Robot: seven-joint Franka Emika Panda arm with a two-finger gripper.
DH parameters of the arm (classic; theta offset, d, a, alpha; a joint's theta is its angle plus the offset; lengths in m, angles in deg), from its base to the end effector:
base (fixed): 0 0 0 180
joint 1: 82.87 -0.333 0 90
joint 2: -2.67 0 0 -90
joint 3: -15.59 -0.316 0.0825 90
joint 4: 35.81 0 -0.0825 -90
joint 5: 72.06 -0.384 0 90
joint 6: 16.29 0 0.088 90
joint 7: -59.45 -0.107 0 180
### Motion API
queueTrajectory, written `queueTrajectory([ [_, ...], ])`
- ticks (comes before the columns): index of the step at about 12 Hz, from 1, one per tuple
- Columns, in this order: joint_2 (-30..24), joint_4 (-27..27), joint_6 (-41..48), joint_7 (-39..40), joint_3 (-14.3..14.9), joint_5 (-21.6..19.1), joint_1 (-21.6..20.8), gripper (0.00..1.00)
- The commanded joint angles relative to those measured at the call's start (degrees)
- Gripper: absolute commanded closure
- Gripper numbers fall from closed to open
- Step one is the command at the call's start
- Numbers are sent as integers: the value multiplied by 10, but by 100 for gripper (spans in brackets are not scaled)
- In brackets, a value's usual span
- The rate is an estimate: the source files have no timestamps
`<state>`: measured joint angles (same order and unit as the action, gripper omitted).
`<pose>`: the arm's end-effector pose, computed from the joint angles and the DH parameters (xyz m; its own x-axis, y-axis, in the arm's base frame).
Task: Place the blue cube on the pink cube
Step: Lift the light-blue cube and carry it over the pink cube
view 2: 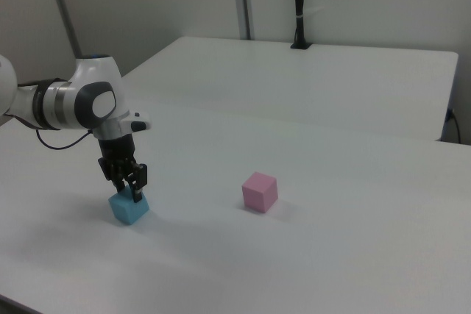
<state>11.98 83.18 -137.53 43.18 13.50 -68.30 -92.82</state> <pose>0.5477 0.1134 0.3414 0.9936 -0.0404 -0.1058 -0.0322 -0.9964 0.0783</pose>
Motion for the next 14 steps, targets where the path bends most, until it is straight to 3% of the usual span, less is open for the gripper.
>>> queueTrajectory([
  [1, -26, -22, 65, 20, -3, 5, 1, 88],
  [2, -33, -63, 114, 27, -3, 0, 3, 88],
  [4, -35, -158, 203, 61, 4, -51, 13, 87],
  [5, -35, -187, 227, 65, 9, -53, 19, 87],
  [9, -26, -247, 239, 110, 53, -51, 26, 84],
  [11, 15, -308, 239, 127, 69, -48, 48, 84],
  [14, 89, -412, 237, 158, 133, -46, 54, 82],
])
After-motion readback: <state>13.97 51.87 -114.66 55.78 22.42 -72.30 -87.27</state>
